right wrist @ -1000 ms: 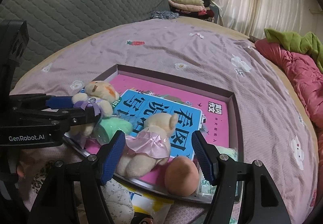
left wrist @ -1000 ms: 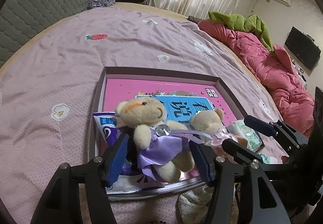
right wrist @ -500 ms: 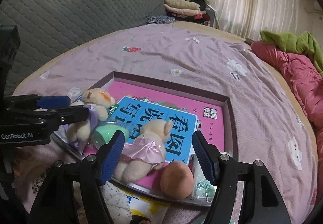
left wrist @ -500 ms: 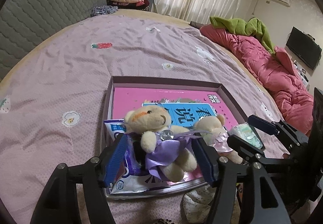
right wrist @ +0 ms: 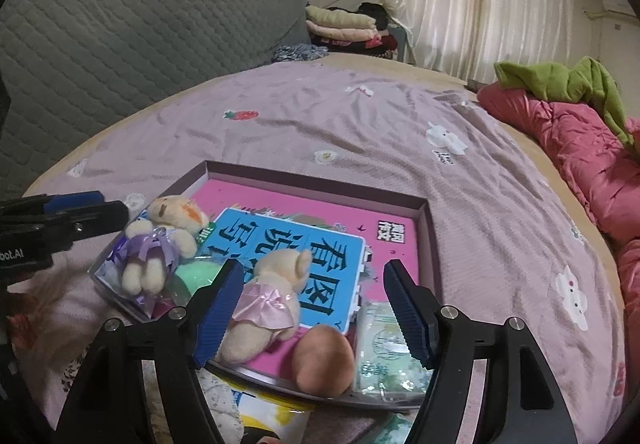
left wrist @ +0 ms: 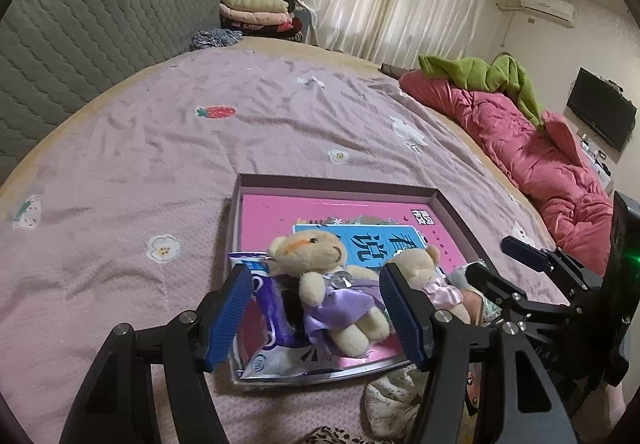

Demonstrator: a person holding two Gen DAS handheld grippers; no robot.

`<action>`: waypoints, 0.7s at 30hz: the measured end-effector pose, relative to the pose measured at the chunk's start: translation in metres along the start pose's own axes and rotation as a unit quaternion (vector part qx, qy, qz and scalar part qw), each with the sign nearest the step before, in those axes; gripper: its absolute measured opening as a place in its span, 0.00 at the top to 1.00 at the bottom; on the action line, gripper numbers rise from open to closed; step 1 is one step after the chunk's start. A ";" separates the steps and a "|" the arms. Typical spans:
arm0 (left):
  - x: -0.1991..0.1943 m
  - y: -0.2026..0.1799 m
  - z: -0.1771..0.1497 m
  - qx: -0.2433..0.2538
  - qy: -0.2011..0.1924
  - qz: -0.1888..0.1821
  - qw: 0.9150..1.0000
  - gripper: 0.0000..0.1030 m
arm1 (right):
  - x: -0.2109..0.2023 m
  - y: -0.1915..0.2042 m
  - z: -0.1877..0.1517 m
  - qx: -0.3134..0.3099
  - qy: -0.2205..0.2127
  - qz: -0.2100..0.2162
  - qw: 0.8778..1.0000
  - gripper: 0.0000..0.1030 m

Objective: Organize soft objects
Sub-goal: 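Open the left tool to release the purple-dress bear into the tray box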

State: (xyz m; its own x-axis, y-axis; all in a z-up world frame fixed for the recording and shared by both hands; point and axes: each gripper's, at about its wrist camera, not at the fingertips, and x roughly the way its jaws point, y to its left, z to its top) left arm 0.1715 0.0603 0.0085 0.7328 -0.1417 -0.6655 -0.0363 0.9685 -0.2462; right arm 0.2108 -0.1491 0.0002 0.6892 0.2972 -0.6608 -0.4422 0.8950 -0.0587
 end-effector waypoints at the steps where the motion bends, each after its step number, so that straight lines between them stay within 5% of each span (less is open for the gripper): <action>1: -0.003 0.002 0.000 -0.003 -0.004 0.002 1.000 0.36 | -0.002 -0.002 0.000 0.002 -0.001 -0.002 1.000 0.28; 21: -0.031 -0.012 -0.026 0.012 -0.012 0.007 1.000 0.36 | -0.058 -0.027 -0.015 0.062 -0.034 -0.033 0.997 0.28</action>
State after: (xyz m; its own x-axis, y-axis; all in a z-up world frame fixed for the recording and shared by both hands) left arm 0.1315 0.0471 0.0133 0.7488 -0.1243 -0.6510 -0.0301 0.9749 -0.2207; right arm 0.1748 -0.1957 0.0289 0.7528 0.2550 -0.6069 -0.3240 0.9460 -0.0043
